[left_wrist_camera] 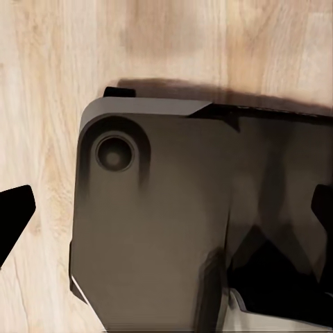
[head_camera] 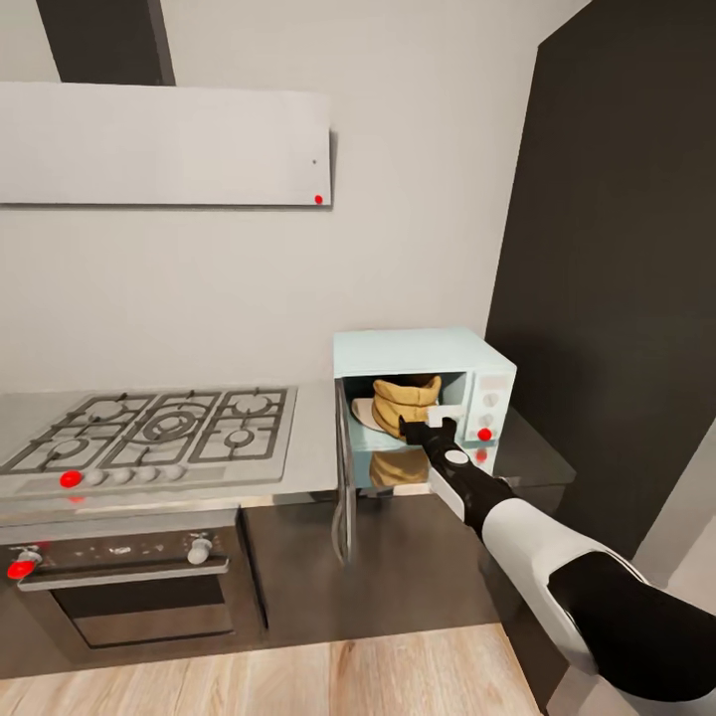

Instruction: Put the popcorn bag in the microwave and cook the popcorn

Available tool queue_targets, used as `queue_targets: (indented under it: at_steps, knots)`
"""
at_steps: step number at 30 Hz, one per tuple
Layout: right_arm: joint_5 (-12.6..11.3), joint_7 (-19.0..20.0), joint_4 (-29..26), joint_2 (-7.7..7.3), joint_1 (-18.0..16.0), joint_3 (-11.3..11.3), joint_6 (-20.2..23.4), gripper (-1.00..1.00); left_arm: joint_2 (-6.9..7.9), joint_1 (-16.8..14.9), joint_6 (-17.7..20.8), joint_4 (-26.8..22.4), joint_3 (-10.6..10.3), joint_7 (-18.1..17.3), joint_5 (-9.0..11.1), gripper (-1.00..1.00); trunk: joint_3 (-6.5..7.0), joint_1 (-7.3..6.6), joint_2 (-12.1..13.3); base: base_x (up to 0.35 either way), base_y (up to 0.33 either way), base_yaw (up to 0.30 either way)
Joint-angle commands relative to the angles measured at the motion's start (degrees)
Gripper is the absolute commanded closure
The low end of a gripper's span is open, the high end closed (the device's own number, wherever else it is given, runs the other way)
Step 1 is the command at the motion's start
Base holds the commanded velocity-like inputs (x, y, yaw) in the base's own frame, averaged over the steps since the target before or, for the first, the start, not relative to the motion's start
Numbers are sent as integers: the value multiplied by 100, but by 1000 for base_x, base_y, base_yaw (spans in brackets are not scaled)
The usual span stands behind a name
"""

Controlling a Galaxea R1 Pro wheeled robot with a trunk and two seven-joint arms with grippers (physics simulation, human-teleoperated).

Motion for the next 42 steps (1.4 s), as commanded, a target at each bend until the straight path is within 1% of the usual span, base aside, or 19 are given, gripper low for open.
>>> queue_targets:
  at_steps: [1, 5, 10, 17, 20, 27, 31, 42]
  knots:
    - [-55, -30, 6, -7, -4, 52, -23, -100, -2, -1, -19, 9, 39, -5, 4, -100, -8, 3, -5, 108, 0, 0]
    - [-57, 26, 8, -12, 6, 61, -18, -100, 2, 34, -16, 18, 44, -3, 8, -100, -8, 3, -5, 44, 0, 0]
    - [-54, 111, 15, 17, 10, 62, -15, -100, 3, 42, 9, 19, 47, -3, 2, -100, -8, 3, -5, 226, 0, 0]
    - [-51, 119, 16, 36, 19, 61, -6, -100, 3, 166, -9, 19, 55, 4, 9, -100, -8, 3, -5, 101, 0, 0]
    - [-53, 119, 16, 26, 20, 63, -7, -100, 3, 183, -10, 19, 48, 4, 7, -100, -8, 3, -5, 287, 0, 0]
    - [-53, 119, 16, 35, 20, 63, -8, -100, 3, 203, -12, 19, 40, 4, 6, -100, -8, 3, -5, 62, 0, 0]
    - [-53, 119, 16, 37, 20, 63, -6, -100, 3, 213, -12, 19, 40, 4, 1, -100, -8, 3, -5, 230, 0, 0]
    - [-54, 125, 16, 41, 20, 63, -6, -100, 3, 217, -12, 19, 40, 4, 2, -100, -8, 3, -5, 24, 3, 0]
